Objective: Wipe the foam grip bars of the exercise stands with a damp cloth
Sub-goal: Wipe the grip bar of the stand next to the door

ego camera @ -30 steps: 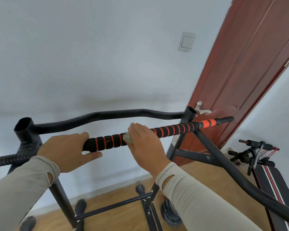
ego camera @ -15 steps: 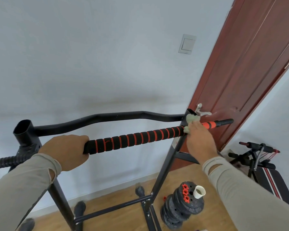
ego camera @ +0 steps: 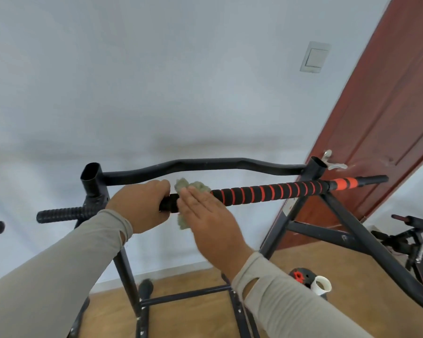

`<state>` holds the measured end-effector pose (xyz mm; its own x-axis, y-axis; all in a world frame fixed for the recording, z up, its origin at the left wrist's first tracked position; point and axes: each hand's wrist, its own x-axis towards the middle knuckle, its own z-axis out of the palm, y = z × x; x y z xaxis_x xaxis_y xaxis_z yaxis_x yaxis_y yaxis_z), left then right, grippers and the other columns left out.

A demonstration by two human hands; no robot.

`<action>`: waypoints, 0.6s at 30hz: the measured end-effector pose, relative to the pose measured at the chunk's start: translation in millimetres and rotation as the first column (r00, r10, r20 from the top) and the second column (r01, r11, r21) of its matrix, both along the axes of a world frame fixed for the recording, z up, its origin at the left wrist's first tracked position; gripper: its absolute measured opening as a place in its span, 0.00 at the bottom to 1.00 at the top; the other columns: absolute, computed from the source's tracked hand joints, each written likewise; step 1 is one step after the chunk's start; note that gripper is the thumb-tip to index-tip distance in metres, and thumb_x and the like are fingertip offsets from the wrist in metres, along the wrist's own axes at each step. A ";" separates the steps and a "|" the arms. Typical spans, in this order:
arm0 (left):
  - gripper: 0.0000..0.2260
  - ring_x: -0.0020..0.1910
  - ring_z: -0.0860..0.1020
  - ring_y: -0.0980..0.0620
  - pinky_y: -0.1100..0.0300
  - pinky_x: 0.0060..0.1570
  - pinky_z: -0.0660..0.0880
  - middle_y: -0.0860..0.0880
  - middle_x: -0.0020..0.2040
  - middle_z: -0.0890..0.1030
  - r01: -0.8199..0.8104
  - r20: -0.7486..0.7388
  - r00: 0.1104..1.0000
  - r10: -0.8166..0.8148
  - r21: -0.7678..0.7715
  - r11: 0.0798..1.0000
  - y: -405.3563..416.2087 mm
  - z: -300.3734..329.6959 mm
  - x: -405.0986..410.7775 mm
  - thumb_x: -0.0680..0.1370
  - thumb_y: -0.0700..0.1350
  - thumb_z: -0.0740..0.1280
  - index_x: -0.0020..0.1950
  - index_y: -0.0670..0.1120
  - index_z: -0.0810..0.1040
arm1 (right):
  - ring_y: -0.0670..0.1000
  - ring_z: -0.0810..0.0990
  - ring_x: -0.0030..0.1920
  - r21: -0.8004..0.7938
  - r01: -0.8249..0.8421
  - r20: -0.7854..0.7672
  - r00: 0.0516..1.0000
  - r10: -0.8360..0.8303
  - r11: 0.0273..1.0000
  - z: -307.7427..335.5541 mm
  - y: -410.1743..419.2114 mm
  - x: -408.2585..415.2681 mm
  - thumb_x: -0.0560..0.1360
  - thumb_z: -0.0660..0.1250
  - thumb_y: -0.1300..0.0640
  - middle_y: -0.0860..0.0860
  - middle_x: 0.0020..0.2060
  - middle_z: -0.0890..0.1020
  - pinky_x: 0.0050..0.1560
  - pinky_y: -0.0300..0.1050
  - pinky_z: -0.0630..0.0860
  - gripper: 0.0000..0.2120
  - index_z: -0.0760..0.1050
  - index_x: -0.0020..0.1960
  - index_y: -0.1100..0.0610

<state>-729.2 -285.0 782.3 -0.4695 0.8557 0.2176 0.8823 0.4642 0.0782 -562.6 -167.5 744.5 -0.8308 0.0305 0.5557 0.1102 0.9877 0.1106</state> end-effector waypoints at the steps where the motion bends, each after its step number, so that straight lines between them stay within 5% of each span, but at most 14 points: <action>1: 0.09 0.32 0.76 0.52 0.56 0.33 0.74 0.54 0.37 0.74 -0.005 0.005 1.000 0.005 -0.012 1.000 1.2 1.6 0.3 0.73 0.54 0.65 0.42 0.53 0.66 | 0.56 0.72 0.74 0.038 0.025 0.015 1.000 -0.025 0.999 4.1 16.0 10.3 0.80 0.58 0.64 0.57 0.72 0.75 0.77 0.55 0.64 0.22 0.74 0.73 0.59; 4: 0.10 0.30 0.74 0.56 0.62 0.29 0.67 0.54 0.34 0.75 0.005 0.017 1.000 -0.004 -0.067 0.998 1.6 6.3 -1.9 0.74 0.54 0.66 0.40 0.54 0.67 | 0.57 0.79 0.68 0.091 0.221 0.008 0.975 -0.223 0.971 17.0 75.8 43.2 0.69 0.71 0.70 0.58 0.67 0.79 0.73 0.57 0.67 0.29 0.76 0.70 0.61; 7: 0.10 0.31 0.76 0.57 0.60 0.33 0.74 0.55 0.33 0.76 0.022 0.037 0.999 -0.019 -0.094 0.995 0.4 6.4 -6.4 0.73 0.57 0.67 0.40 0.54 0.69 | 0.63 0.83 0.60 0.069 0.461 0.093 0.880 -0.465 0.885 24.1 142.7 87.1 0.61 0.75 0.73 0.62 0.63 0.82 0.63 0.62 0.79 0.32 0.79 0.66 0.66; 13: 0.13 0.31 0.77 0.57 0.58 0.37 0.77 0.55 0.32 0.78 0.043 0.028 0.999 -0.040 -0.106 0.993 -0.7 9.9 -8.7 0.74 0.62 0.65 0.41 0.55 0.70 | 0.63 0.80 0.61 -0.202 0.818 0.178 0.572 -0.801 0.539 47.0 200.8 147.8 0.78 0.60 0.66 0.60 0.63 0.80 0.58 0.55 0.77 0.20 0.74 0.69 0.64; 15: 0.12 0.31 0.77 0.58 0.59 0.36 0.77 0.56 0.33 0.78 0.020 -0.012 1.000 -0.021 -0.094 0.995 -2.5 8.6 -4.2 0.74 0.63 0.65 0.45 0.57 0.68 | 0.62 0.81 0.58 -0.219 0.809 0.174 0.582 -0.794 0.545 43.4 190.5 138.5 0.77 0.60 0.67 0.60 0.60 0.81 0.57 0.54 0.78 0.17 0.75 0.65 0.63; 18: 0.14 0.32 0.74 0.59 0.62 0.32 0.72 0.58 0.36 0.75 0.017 -0.045 0.999 -0.014 0.065 0.998 -5.6 -2.0 6.0 0.74 0.60 0.69 0.49 0.58 0.66 | 0.57 0.81 0.59 -0.252 0.682 0.107 0.725 -0.681 0.686 29.6 160.6 111.9 0.75 0.63 0.69 0.56 0.58 0.80 0.62 0.51 0.79 0.17 0.76 0.63 0.62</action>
<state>-723.1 -290.7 780.3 -0.4447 0.8461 0.2940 0.8927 0.4455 0.0682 -450.7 -6.9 774.0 -0.5265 0.7286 0.4380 0.7646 0.6311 -0.1308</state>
